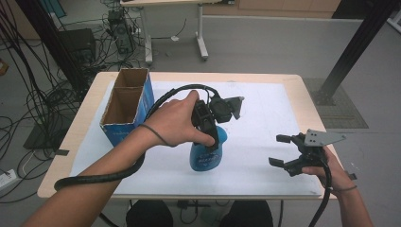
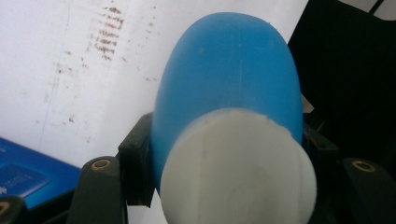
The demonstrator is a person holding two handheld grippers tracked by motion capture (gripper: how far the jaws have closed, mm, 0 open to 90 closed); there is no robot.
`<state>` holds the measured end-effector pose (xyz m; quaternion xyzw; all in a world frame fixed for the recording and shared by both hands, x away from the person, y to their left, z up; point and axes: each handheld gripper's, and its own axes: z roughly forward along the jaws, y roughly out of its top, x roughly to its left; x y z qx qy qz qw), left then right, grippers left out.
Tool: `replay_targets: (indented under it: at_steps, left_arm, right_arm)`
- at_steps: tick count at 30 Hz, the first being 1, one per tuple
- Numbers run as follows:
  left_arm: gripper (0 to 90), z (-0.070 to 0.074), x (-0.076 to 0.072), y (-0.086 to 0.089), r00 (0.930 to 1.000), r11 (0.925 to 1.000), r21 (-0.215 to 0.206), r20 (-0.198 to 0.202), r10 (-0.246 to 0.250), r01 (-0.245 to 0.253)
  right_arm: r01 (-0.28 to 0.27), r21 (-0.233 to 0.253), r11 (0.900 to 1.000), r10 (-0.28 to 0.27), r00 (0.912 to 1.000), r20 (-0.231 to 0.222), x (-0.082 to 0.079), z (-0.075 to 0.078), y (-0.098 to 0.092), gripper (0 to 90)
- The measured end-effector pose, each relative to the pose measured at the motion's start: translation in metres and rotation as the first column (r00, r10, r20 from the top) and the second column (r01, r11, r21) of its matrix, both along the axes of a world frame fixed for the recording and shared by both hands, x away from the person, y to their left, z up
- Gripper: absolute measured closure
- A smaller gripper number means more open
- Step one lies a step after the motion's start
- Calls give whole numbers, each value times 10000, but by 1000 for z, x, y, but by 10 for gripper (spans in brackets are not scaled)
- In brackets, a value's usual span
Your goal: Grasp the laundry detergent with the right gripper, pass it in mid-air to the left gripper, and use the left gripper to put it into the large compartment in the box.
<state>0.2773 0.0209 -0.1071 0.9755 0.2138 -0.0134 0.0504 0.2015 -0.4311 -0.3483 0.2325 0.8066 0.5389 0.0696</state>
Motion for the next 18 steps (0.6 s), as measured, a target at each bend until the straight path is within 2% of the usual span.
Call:
replay_targets:
  at_steps: [3, 5, 8, 10, 11, 12, 13, 14, 18]
  left_arm:
    - [375, 0, 3, 3, 9986, 9986, -69, -60, 516, -517]
    - [375, 0, 4, 5, 9970, 9969, -169, 39, 774, -773]
    - [375, 0, 4, 5, 9918, 9918, -142, 140, 1269, -1267]
    - [375, 0, 6, 7, 9813, 9813, -176, 165, 1918, -1915]
    - [375, 0, 6, 7, 9813, 9813, -176, 165, 1918, -1915]
    - [375, 0, 7, 10, 9704, 9704, -238, 219, 2407, -2402]
    - [375, 0, 7, 10, 9649, 9651, -212, 243, 2615, -2610]
    - [375, 0, 8, 10, 9548, 9551, -185, 246, 2962, -2958]
    - [375, -1, 10, 13, 9223, 9229, -221, 336, 3849, -3844]
  right_arm:
    - [85, -44, 10000, -86, 10000, -20, 0, -1, -1, 86]
    - [127, -28, 9999, -127, 9999, -33, -1, -2, -1, 86]
    - [134, -31, 9999, -134, 9999, -29, -1, -3, 0, 86]
    - [191, -29, 9998, -191, 9998, -29, -1, -3, 0, 86]
    - [191, -29, 9998, -191, 9998, -29, -1, -3, 0, 86]
    - [236, -16, 9997, -236, 9997, -7, -1, -3, -1, 86]
    - [257, -14, 9997, -257, 9997, -10, -1, -3, -1, 86]
    - [253, -5, 9997, -253, 9997, -12, -1, -3, -1, 86]
    - [277, -19, 9996, -277, 9996, -35, -1, -4, -2, 86]
